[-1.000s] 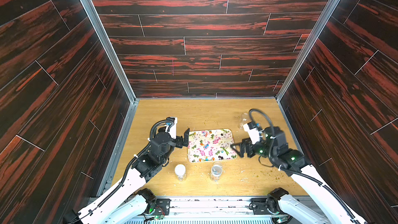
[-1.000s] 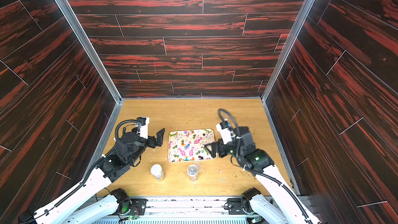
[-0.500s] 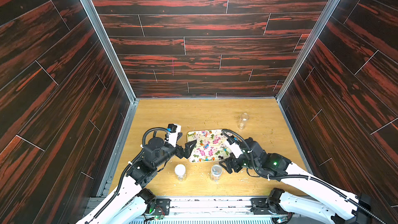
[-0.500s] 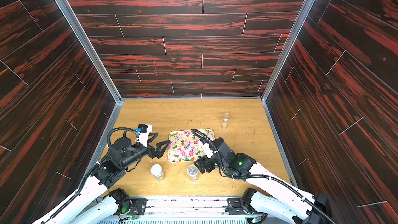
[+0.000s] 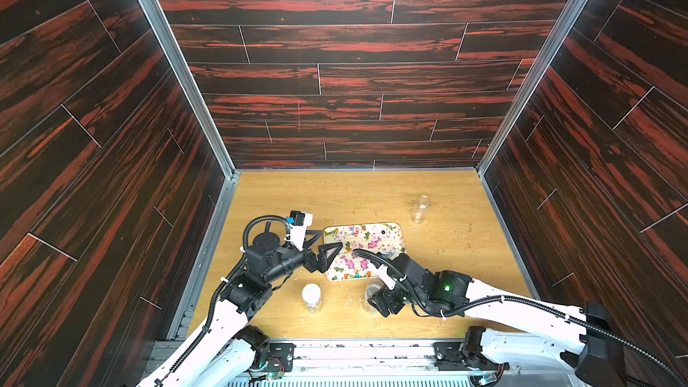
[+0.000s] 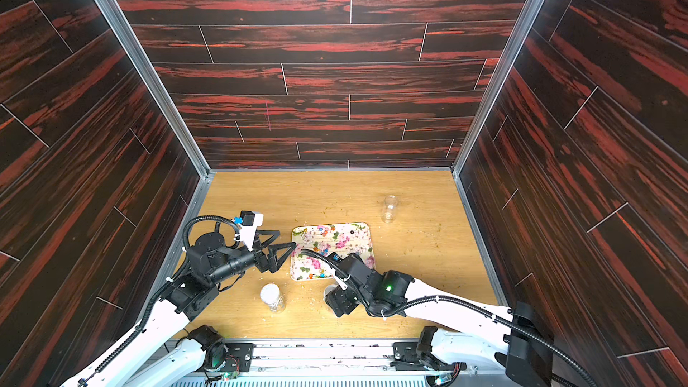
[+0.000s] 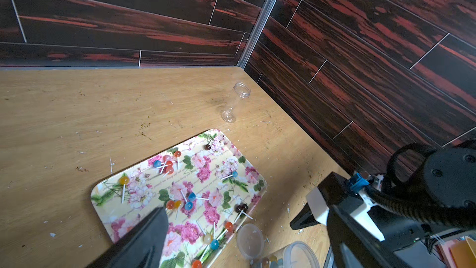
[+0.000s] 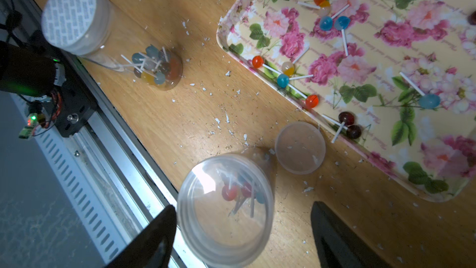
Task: Pour the candies out of the jar
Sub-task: Pick up the jar from the center of the board.
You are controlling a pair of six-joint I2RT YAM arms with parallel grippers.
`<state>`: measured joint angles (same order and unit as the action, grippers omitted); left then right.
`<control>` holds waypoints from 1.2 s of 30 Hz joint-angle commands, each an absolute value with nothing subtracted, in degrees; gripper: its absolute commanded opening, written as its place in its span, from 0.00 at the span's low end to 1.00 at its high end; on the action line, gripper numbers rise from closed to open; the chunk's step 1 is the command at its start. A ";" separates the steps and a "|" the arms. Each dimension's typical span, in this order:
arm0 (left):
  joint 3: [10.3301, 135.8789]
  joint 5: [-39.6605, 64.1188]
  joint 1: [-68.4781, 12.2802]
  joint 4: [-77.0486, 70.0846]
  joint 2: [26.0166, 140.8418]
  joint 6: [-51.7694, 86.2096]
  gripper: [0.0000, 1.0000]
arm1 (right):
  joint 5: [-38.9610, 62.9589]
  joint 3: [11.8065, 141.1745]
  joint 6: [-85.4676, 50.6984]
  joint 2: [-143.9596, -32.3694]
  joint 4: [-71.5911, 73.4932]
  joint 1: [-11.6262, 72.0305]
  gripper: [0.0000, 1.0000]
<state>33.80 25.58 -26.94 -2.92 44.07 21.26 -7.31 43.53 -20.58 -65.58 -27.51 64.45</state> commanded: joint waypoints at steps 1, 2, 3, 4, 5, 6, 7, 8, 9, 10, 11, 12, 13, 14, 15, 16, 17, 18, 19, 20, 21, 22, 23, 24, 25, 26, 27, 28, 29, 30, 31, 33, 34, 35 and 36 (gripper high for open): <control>32.78 26.44 -26.63 -4.26 43.07 22.92 1.00 | -9.51 44.12 -22.09 -68.13 -25.78 65.21 0.81; 32.63 26.49 -26.63 -4.53 43.14 23.03 1.00 | -9.88 44.27 -22.39 -68.79 -25.69 65.36 0.79; 32.54 26.66 -26.63 -4.96 43.31 23.40 1.00 | -9.94 44.46 -22.58 -69.43 -25.38 65.55 0.77; 32.37 27.03 -26.63 -5.50 43.50 23.68 1.00 | -10.05 44.57 -22.84 -69.90 -25.02 65.76 0.77; 32.27 27.31 -26.65 -5.87 43.68 23.92 1.00 | -10.47 44.69 -23.15 -70.23 -24.83 65.92 0.76; 32.09 27.46 -26.63 -6.25 43.85 24.24 1.00 | -10.64 44.74 -23.29 -70.42 -24.55 66.00 0.74; 31.84 27.43 -26.63 -6.64 43.93 24.47 1.00 | -10.61 44.71 -23.20 -70.69 -24.35 66.11 0.73; 31.65 27.38 -26.63 -6.89 43.88 24.63 1.00 | -10.92 44.82 -23.32 -70.83 -24.18 66.16 0.72; 31.48 27.43 -26.63 -7.19 43.86 24.78 1.00 | -11.24 44.82 -23.38 -70.88 -24.08 66.23 0.69; 31.33 27.47 -26.58 -7.21 43.73 24.83 1.00 | -11.38 44.79 -23.38 -70.84 -24.09 66.23 0.67; 31.35 27.62 -26.63 -7.17 43.66 24.83 1.00 | -11.62 44.82 -23.47 -70.68 -24.00 66.27 0.63; 31.33 27.73 -26.63 -6.91 43.61 24.65 1.00 | -11.90 44.82 -23.56 -70.41 -23.86 66.34 0.60; 31.46 27.79 -26.59 -6.58 43.59 24.58 1.00 | -12.15 44.67 -23.64 -70.19 -23.69 66.31 0.59; 31.46 27.85 -26.63 -6.23 43.59 24.46 1.00 | -12.50 44.65 -23.80 -70.05 -23.57 66.29 0.58; 31.47 27.86 -26.63 -5.99 43.59 24.51 1.00 | -12.73 44.73 -23.91 -69.89 -23.55 66.33 0.55; 31.42 27.95 -26.63 -5.85 43.54 24.58 1.00 | -12.95 44.74 -23.98 -69.80 -23.49 66.27 0.53; 31.37 28.15 -26.63 -5.74 43.58 24.61 1.00 | -13.05 44.66 -24.09 -69.60 -23.26 66.36 0.51; 31.38 28.46 -26.63 -5.63 43.66 24.66 1.00 | -12.94 44.65 -24.27 -69.35 -23.05 66.29 0.48; 31.33 28.69 -26.63 -5.54 43.75 24.62 1.00 | -12.85 44.69 -24.34 -68.92 -22.94 66.33 0.47; 31.44 29.12 -26.63 -5.45 43.84 24.62 1.00 | -12.79 44.88 -24.42 -68.46 -23.06 66.29 0.45; 31.46 29.74 -26.63 -5.45 43.99 24.54 1.00 | -12.83 45.35 -24.35 -67.71 -23.43 66.35 0.43; 31.63 30.32 -26.63 -5.45 44.14 24.40 1.00 | -12.85 45.95 -24.27 -66.87 -24.03 66.28 0.43; 31.91 31.58 -26.64 -5.45 44.52 24.21 0.99 | -13.05 46.94 -23.92 -65.75 -24.92 66.25 0.41; 32.34 32.93 -26.63 -5.45 45.08 23.92 0.99 | -13.02 48.24 -23.14 -64.66 -25.90 66.06 0.41; 32.78 34.26 -26.63 -5.53 45.74 23.90 0.99 | -12.66 49.49 -22.24 -63.70 -26.81 65.83 0.41; 33.48 36.08 -26.63 -5.78 46.71 23.83 0.99 | -12.06 51.06 -21.31 -62.81 -27.92 65.27 0.40; 34.10 37.59 -26.61 -6.12 47.73 23.90 0.98 | -11.15 52.57 -20.51 -62.11 -29.10 64.49 0.40; 34.85 39.62 -26.69 -6.81 49.14 24.31 0.98 | -9.64 54.25 -19.65 -61.44 -30.05 63.14 0.39; 35.79 41.67 -26.81 -7.48 50.73 24.56 0.98 | -7.46 55.98 -18.78 -60.59 -30.76 61.59 0.38; 36.83 43.42 -26.85 -7.81 52.11 24.49 0.98 | -4.94 57.29 -18.06 -60.12 -31.13 59.93 0.38; 38.25 45.22 -27.10 -7.87 53.74 24.35 0.98 | -2.13 58.79 -17.61 -59.67 -31.44 58.03 0.37; 41.73 48.94 -27.95 -7.33 57.07 23.50 0.98 | 3.44 61.51 -16.76 -59.08 -32.23 54.24 0.37; 43.78 50.65 -28.62 -6.33 58.68 22.53 0.98 | 5.88 62.75 -16.25 -58.80 -32.64 52.56 0.36; 46.25 52.05 -29.27 -4.94 60.36 21.61 0.98 | 8.63 64.08 -15.59 -58.78 -33.06 51.04 0.36; 48.14 53.04 -29.86 -3.49 61.72 20.15 0.98 | 10.78 65.30 -15.04 -58.72 -33.44 49.97 0.36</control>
<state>42.68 45.60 -28.53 -4.56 59.86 22.76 1.23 62.48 -17.45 -59.46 -30.96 52.36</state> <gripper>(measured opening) 0.983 0.574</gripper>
